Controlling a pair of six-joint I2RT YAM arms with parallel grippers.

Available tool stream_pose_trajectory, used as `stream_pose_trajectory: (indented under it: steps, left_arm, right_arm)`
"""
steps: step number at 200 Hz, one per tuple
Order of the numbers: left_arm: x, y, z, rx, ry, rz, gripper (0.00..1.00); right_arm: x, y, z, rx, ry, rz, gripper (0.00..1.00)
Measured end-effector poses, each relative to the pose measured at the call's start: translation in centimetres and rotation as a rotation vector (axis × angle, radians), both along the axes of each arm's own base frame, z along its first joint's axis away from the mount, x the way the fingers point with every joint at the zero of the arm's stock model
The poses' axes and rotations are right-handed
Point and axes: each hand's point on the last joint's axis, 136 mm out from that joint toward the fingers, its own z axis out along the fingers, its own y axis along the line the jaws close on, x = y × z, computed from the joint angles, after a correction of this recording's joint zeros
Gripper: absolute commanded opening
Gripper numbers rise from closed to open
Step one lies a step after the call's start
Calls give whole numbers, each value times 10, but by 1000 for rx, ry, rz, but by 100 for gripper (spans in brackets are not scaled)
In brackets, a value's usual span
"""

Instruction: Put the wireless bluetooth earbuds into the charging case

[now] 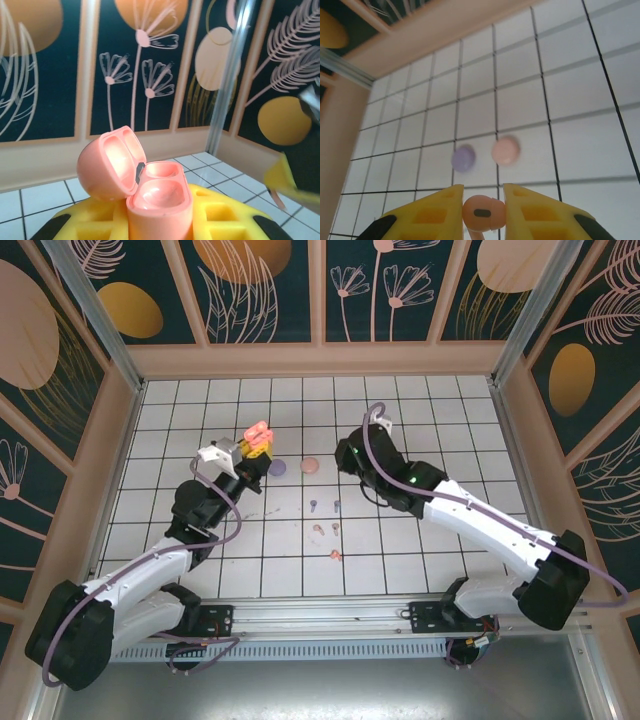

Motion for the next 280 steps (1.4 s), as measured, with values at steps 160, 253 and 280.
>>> stream_pose_trajectory:
  steps: [160, 253, 280]
  left_arm:
    - [15, -18, 41, 47, -213, 127, 0]
    - [12, -42, 53, 24, -239, 77, 0]
    - [13, -42, 55, 21, -243, 77, 0]
  right_arm:
    - [-27, 48, 158, 305, -686, 357, 24]
    - [-35, 86, 155, 391, -757, 455, 24]
    - [-35, 95, 147, 397, -745, 482, 24]
